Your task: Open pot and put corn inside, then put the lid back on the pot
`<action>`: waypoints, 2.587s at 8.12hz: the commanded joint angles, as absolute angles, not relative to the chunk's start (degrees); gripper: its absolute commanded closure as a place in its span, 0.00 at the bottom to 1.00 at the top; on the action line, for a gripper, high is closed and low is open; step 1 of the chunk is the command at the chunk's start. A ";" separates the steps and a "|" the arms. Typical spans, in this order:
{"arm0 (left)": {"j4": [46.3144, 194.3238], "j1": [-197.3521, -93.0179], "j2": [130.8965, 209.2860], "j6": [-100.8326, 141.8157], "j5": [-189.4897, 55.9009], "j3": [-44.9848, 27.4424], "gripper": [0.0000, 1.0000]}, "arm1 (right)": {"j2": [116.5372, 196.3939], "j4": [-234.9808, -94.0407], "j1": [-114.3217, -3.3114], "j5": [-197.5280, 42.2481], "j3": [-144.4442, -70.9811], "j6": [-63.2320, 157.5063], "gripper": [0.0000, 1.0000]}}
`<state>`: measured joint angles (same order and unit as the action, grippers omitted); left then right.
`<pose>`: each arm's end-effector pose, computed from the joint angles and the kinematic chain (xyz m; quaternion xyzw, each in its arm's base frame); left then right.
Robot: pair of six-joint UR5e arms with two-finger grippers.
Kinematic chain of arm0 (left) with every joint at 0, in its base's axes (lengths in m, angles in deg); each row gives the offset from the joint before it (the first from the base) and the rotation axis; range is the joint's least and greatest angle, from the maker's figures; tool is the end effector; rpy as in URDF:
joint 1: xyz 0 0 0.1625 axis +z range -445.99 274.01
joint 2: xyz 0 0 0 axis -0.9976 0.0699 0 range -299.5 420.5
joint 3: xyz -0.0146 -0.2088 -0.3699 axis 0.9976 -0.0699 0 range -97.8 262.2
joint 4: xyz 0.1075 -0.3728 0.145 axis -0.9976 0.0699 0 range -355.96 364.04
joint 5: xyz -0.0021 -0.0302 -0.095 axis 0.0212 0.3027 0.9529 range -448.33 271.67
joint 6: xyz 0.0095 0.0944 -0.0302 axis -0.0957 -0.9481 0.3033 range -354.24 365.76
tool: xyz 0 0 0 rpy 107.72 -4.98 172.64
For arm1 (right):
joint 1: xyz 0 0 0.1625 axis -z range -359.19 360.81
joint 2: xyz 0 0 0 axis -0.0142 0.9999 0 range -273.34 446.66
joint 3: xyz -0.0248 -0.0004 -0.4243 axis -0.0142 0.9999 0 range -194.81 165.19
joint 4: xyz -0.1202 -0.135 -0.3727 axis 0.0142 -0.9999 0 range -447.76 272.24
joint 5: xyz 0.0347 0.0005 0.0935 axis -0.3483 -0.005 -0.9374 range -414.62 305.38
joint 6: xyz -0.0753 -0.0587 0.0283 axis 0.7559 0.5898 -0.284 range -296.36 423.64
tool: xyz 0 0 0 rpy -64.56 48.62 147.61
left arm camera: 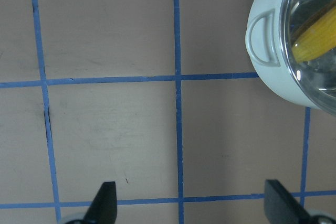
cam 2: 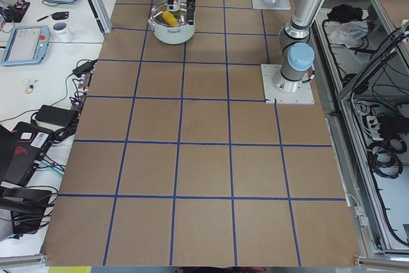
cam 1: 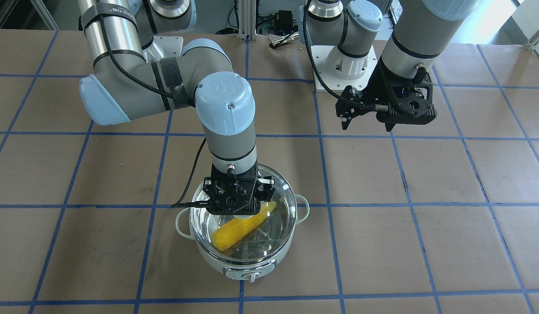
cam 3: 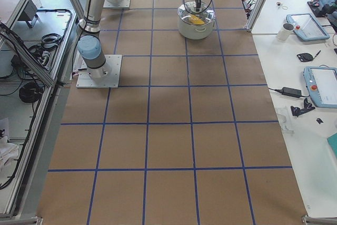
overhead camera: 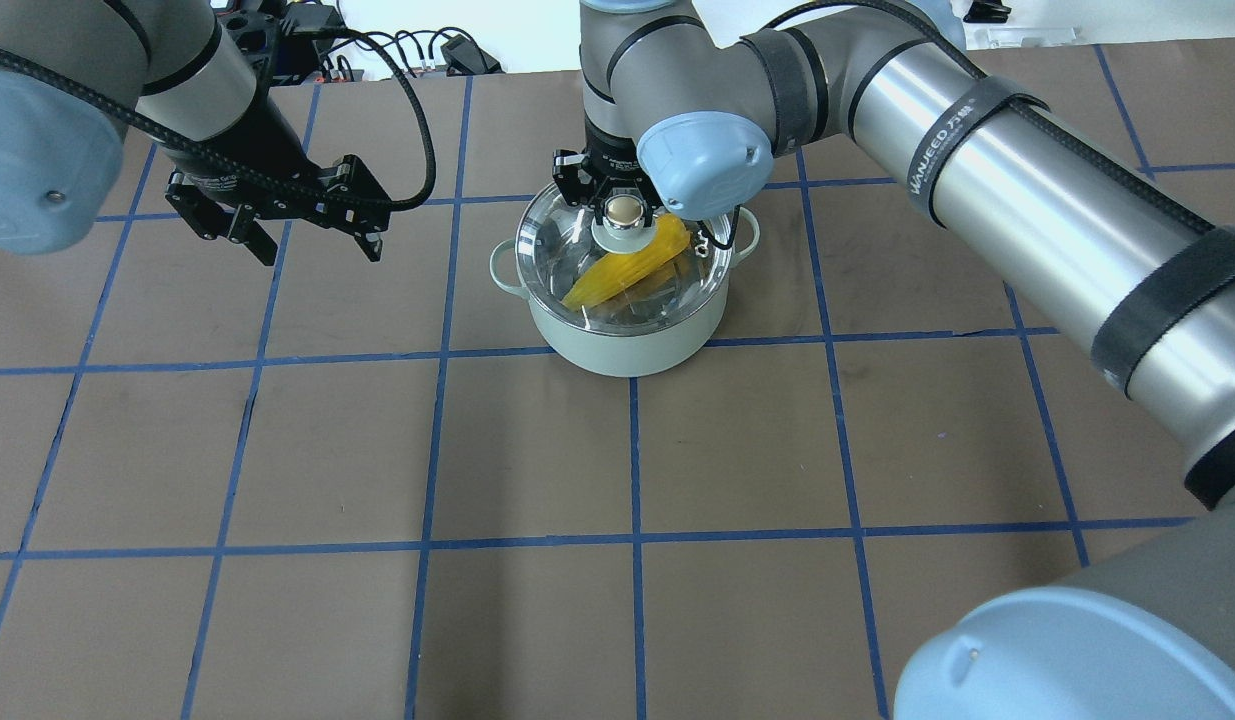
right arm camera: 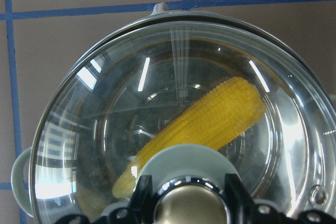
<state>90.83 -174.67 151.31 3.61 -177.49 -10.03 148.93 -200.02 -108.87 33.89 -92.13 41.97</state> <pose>-0.1233 -0.5006 0.4674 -0.0073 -0.9999 0.0016 0.0072 0.3596 -0.6019 0.3505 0.0165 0.9978 -0.0542 0.0343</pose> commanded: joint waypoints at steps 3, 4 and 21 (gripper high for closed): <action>90.79 -174.67 151.29 3.56 -177.45 -10.00 0.00 | 149.06 -200.18 -108.87 33.97 -92.77 42.63 0.66; 90.70 -174.67 151.38 3.56 -177.45 -10.00 0.00 | 149.15 -201.39 -108.87 33.98 -92.76 42.72 0.67; 90.44 -174.67 151.55 3.65 -177.45 -10.00 0.00 | 148.80 -202.55 -108.87 34.50 -93.47 44.83 0.10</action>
